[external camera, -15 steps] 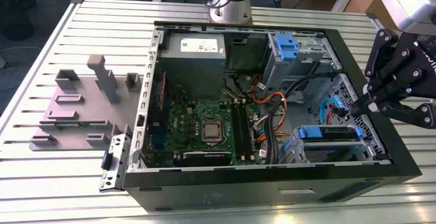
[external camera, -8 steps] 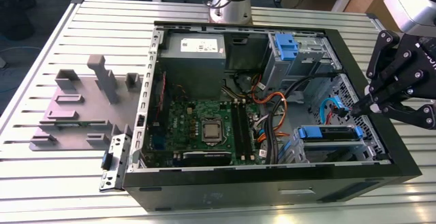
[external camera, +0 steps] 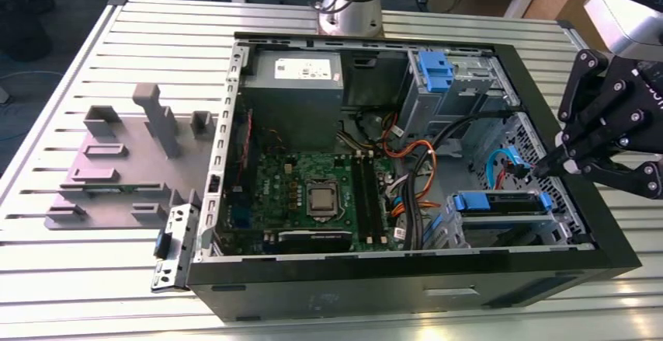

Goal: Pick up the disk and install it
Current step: 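Insert the disk into the insertion slot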

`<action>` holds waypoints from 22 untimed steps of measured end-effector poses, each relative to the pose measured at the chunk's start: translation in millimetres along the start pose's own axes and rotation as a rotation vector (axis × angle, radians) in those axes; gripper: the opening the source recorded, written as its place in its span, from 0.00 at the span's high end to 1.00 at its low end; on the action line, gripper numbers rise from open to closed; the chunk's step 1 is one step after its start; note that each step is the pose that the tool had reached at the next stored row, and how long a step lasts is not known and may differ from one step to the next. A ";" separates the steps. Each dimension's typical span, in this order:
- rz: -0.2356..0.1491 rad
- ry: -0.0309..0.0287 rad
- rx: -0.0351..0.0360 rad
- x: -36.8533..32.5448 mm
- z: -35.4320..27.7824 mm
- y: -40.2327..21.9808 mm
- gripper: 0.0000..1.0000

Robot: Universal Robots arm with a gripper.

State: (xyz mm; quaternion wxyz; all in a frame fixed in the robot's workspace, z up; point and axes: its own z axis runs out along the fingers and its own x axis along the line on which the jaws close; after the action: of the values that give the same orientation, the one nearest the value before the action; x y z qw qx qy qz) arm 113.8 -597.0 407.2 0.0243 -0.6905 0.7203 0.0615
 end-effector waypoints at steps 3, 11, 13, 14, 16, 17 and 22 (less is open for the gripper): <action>0.000 0.0000 -0.0007 0.1 2.9 -1.1 0.89; 0.000 -0.0002 -0.0024 0.7 9.1 -4.1 0.89; 0.000 -0.0002 -0.0029 0.8 10.5 -4.9 0.89; 0.000 -0.0001 -0.0030 0.9 10.9 -5.2 0.89; 0.000 -0.0001 -0.0031 1.0 11.9 -5.7 0.89; 0.000 -0.0002 -0.0032 1.0 12.5 -6.0 0.89; 0.000 -0.0001 -0.0035 1.3 15.5 -8.1 0.89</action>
State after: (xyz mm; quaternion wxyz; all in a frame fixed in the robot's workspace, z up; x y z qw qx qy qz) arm 121.1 -596.7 391.3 0.0231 -0.6904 0.7203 0.0629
